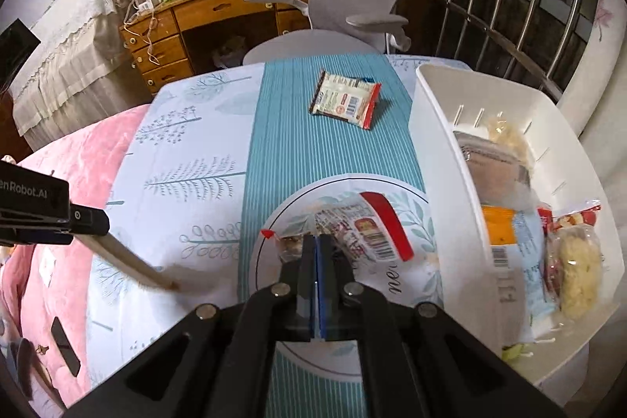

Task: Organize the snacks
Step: 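Carry the wafer into the tray with the left tool while the right tool drops the packet there, then open the left tool to release the wafer into the tray, then grasp the white red-edged packet with the left tool while the right tool reaches the blue candy, then lift the red-edged packet with the left tool while the right tool grasps the blue candy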

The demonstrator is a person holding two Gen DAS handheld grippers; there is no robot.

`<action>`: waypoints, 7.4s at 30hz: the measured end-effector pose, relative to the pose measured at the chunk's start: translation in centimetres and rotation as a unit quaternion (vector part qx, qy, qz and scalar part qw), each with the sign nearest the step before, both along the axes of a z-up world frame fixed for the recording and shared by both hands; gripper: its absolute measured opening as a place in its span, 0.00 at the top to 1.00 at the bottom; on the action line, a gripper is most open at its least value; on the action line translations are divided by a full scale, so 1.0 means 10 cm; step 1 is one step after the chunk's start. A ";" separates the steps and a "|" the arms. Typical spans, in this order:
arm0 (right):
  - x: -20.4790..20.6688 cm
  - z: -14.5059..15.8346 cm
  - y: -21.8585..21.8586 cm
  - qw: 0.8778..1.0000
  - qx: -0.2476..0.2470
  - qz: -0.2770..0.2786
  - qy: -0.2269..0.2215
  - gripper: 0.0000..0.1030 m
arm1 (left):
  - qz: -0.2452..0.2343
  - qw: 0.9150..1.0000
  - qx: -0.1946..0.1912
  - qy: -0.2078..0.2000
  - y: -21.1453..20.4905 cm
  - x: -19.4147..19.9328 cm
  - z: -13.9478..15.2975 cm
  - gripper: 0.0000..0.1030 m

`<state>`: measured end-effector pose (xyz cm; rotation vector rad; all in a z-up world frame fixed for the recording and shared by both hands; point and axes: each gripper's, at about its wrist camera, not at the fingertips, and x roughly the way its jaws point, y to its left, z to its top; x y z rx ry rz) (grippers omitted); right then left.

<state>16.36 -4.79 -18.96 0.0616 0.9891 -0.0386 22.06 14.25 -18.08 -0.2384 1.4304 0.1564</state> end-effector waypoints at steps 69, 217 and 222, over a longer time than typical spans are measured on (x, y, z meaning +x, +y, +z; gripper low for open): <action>-0.61 1.01 -3.06 0.994 0.052 0.030 -0.088 1.00 | -0.137 0.986 -0.048 -0.083 -3.19 -0.20 1.17 0.31; 3.33 -0.55 -0.93 0.938 0.110 0.079 0.319 0.95 | -0.030 0.981 -0.106 -0.160 -0.71 1.22 -1.14 0.90; 3.24 -0.19 -0.86 0.946 0.110 0.098 0.290 1.00 | -0.016 0.982 -0.105 -0.155 -0.66 0.96 -0.94 0.90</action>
